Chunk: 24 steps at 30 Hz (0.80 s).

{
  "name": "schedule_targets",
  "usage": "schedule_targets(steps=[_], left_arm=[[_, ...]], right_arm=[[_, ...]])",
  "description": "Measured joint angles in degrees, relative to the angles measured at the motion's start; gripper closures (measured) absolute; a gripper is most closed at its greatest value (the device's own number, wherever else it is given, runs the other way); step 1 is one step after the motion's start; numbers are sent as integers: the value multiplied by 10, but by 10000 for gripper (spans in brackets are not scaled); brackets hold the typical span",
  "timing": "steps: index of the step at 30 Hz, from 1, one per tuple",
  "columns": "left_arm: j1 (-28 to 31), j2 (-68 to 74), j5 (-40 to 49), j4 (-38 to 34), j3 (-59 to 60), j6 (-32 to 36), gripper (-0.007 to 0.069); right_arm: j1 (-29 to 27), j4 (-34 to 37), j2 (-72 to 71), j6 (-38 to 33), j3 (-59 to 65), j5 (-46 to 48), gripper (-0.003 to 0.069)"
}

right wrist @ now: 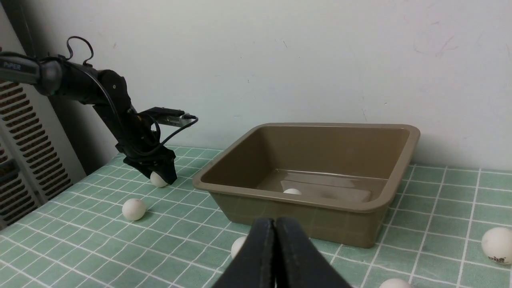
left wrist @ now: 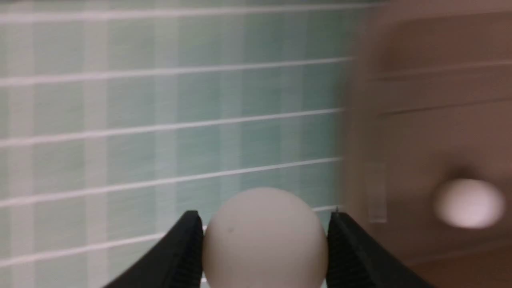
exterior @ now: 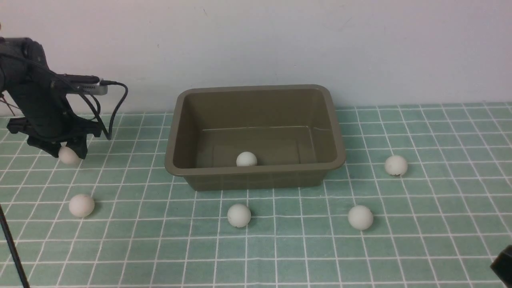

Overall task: Put the table tennis balls in the box on the green coffee tablecloth.
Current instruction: 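Reach for and grasp a ping pong ball on the table beside the basket, then drop the ball into the bin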

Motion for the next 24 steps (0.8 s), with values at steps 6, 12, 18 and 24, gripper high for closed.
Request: schedule_targets(steps=[6, 12, 18, 24], left_arm=[[-90, 10, 1, -51, -3, 39, 279], [-185, 39, -10, 51, -3, 46, 279], [-226, 70, -21, 98, -3, 46, 239], [-229, 73, -10, 119, -11, 46, 69]], right_arm=[[0, 0, 0, -3, 0, 0, 676], [0, 0, 0, -3, 0, 0, 676], [0, 0, 0, -3, 0, 0, 676], [0, 1, 0, -3, 0, 1, 676]])
